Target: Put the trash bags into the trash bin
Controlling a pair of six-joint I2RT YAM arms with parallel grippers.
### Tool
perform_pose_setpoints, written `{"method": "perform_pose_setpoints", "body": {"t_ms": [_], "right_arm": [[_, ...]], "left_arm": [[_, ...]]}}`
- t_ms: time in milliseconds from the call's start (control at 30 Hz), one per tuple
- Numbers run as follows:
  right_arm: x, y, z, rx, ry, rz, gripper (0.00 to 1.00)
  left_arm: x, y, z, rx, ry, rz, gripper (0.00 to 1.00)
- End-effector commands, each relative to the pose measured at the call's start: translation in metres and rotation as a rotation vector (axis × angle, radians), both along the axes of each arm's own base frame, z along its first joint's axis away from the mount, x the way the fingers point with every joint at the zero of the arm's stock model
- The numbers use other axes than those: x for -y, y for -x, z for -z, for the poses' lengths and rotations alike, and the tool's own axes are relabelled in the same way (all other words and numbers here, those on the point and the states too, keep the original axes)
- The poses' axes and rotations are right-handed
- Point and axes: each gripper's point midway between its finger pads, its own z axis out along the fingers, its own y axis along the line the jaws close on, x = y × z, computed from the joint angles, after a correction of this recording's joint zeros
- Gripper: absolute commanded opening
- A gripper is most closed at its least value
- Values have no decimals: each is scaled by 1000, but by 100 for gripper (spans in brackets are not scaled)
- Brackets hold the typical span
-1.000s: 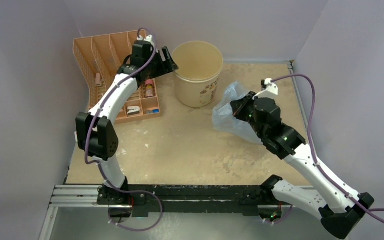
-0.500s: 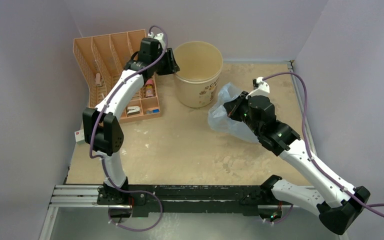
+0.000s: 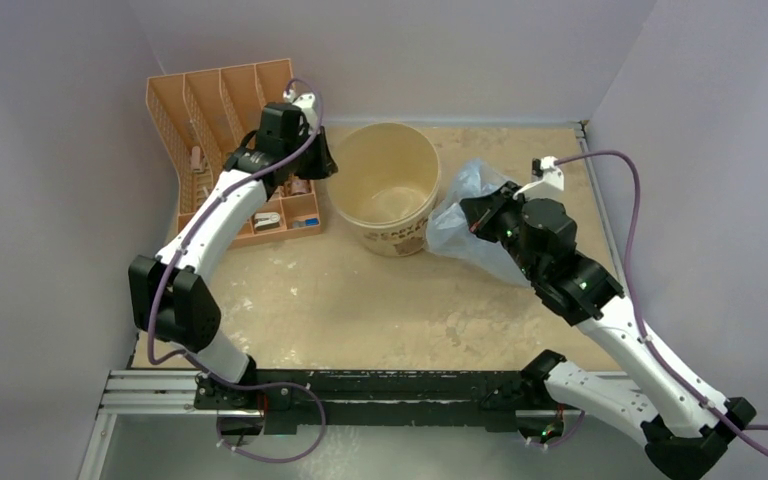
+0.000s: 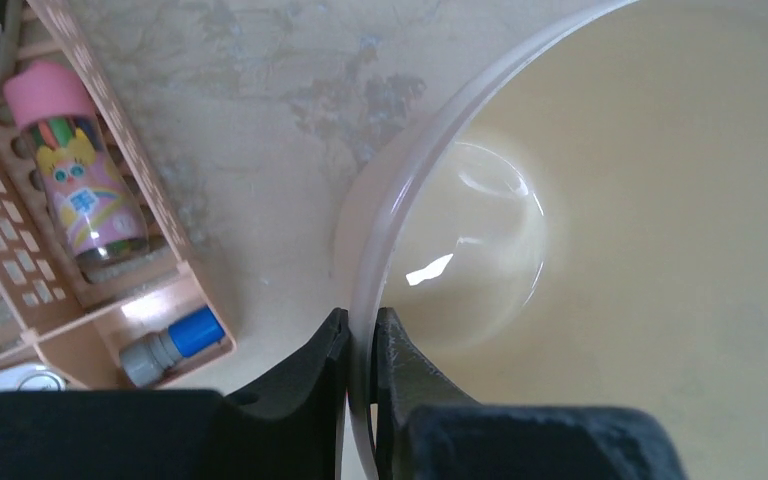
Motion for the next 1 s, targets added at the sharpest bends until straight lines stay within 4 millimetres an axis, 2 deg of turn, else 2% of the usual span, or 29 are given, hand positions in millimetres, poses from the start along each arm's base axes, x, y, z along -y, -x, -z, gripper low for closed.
{"method": "perform_pose_setpoints", "body": {"t_ms": [0,133,333,400,500,633,733,967], "right_arm": [[19,2,-42,93,-57,79,0],[29,4,-48,115,-58,114,0],[30,5,-61,135,-89,123,0],[23,9,-70,176,-121,71,0],[9,14,-79,203,-138,-14,0],[2,9,-71,150,-114,-27,0],[3,9,-66,136,-102,-18,0],[11,14,-72,159,-114,2,0]], "left_arm": [[10,26,-37,69,67,92,0],[16,59,-35,6,76,181,0],[-10,92,-27,-42,28,82,0],[-19,98,-27,-58,17,30,0],[-22,104,-31,-83,34,-4,0],[-23,109,-40,-76,70,-35,1],[-20,113,-47,-77,88,-18,5],[-23,117,-43,-107,76,-30,6]]}}
